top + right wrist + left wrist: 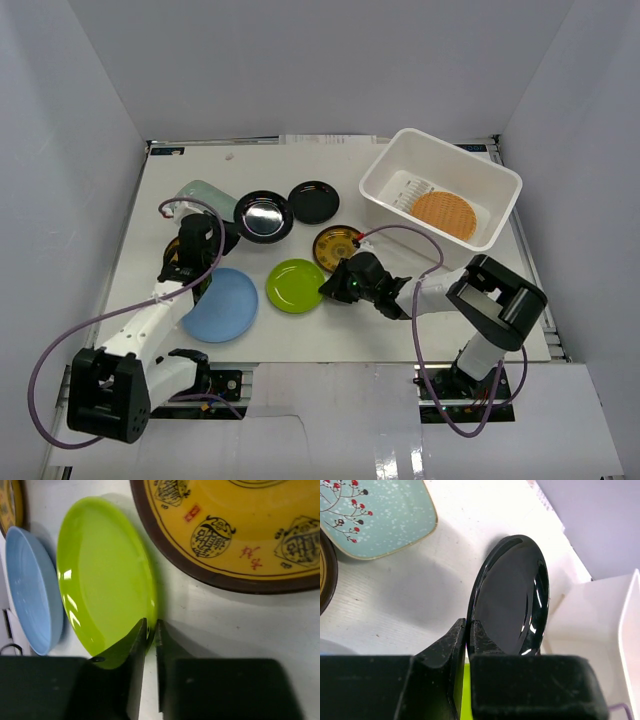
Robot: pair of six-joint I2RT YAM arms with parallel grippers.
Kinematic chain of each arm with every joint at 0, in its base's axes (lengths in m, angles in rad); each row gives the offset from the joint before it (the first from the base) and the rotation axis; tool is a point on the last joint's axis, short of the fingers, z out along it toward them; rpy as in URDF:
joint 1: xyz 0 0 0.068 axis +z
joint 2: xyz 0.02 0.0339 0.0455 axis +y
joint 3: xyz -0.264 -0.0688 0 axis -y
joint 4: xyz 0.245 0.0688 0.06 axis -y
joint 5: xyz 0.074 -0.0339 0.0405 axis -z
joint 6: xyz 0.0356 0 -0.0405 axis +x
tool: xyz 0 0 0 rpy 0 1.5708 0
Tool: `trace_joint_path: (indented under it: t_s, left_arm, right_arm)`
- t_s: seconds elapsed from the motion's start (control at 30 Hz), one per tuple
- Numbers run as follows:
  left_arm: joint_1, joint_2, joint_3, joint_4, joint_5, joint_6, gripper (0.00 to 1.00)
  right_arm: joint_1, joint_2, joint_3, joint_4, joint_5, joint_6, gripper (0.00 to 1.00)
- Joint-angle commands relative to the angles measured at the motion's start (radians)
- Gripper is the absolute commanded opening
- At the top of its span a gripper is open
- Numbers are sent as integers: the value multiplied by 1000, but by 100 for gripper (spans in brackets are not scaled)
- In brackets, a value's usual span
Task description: Place the plates into the plastic bin on the countertop
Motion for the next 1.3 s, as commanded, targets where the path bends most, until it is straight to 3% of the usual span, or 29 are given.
trace_joint_path:
  t_s: [0.0, 0.03, 0.17, 0.3, 0.5, 0.7, 0.83, 1.13, 1.27]
  left_arm:
    - [6, -71, 22, -31, 44, -3, 0]
    - [6, -100, 43, -33, 50, 6, 0]
    - [6, -153, 118, -74, 113, 17, 0]
    - [4, -179, 195, -74, 225, 9, 0]
    - [-1, -171, 301, -51, 388, -32, 0]
    - [-65, -107, 385, 4, 443, -54, 0]
    - [-184, -18, 454, 19, 410, -33, 0]
    - [-359, 235, 669, 18, 327, 61, 0]
    - [-418, 388, 783, 10, 265, 95, 0]
  right_arm:
    - [8, 7, 5, 62, 17, 56, 12]
    - [8, -7, -3, 72, 15, 55, 8]
    - [14, -193, -15, 22, 40, -2, 8]
    - [-27, -427, 44, -154, 165, -143, 8]
    - [-343, -654, 207, -369, 138, -330, 8]
    - [-769, -578, 391, -492, 66, -454, 8]
    - [-890, -417, 469, -527, 26, -502, 8]
    - [-948, -266, 471, -596, 41, -543, 8]
    - [-951, -266, 439, -595, 1, -516, 17]
